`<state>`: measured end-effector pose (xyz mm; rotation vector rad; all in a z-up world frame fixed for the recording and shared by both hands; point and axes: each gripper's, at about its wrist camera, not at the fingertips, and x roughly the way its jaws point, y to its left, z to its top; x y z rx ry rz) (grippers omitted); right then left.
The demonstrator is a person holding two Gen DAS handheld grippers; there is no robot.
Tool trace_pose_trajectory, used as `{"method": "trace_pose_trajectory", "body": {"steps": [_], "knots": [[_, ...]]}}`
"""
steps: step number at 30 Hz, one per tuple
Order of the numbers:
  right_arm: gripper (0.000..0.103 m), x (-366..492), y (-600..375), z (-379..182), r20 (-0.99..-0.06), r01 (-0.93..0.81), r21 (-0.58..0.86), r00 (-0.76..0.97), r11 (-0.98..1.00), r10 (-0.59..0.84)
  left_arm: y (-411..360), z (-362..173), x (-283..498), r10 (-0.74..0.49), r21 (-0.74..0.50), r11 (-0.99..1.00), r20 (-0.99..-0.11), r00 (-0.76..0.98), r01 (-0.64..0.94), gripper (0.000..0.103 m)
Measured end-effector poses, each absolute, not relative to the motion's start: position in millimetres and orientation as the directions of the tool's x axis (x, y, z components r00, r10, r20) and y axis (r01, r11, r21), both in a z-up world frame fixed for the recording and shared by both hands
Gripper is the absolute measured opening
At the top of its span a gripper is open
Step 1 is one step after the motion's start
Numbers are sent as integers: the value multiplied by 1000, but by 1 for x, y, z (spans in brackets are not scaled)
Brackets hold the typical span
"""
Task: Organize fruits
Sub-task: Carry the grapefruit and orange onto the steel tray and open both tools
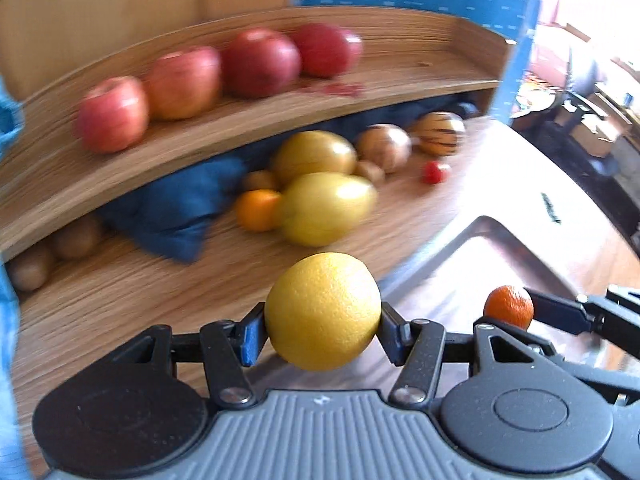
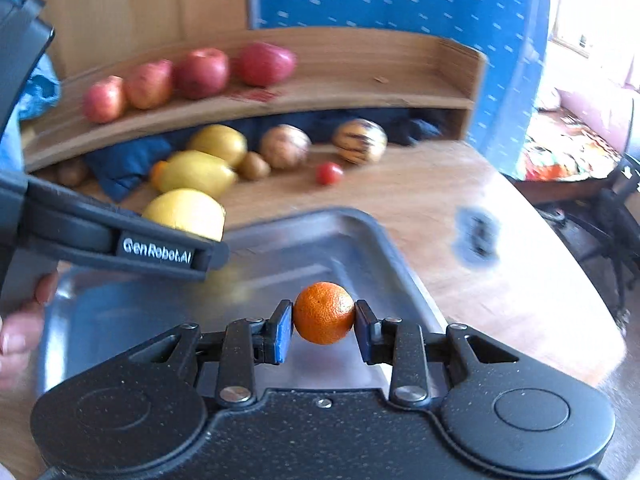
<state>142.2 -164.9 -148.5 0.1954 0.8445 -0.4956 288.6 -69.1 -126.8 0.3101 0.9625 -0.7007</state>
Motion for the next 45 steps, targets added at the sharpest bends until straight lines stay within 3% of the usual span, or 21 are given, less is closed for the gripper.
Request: {"method": "trace_pose_trajectory", "body": {"steps": [12, 24, 32, 36, 41, 45], "knots": [[35, 115, -209, -160, -787, 484, -58, 516, 873, -338, -155, -138, 247, -470, -99, 629, -838, 275, 771, 61], [35, 117, -207, -161, -787, 418, -102, 521, 903, -330, -180, -150, 241, -442, -115, 634, -865, 236, 765, 61], [60, 116, -198, -158, -783, 447, -97, 517, 889, -345, -181, -150, 242, -434, -109, 621, -872, 225, 776, 64], [75, 111, -190, -150, -783, 474, -71, 519, 877, -344, -173, -143, 242, -438, -82, 618, -862, 255, 782, 83], [91, 97, -175, -140, -800, 490, -17, 516, 871, -306, -151, -131, 243, -442, -74, 600, -861, 253, 796, 90], [95, 91, -158, -134, -827, 489, 15, 496, 872, -265, -123, -121, 243, -441, -60, 583, -861, 254, 810, 96]]}}
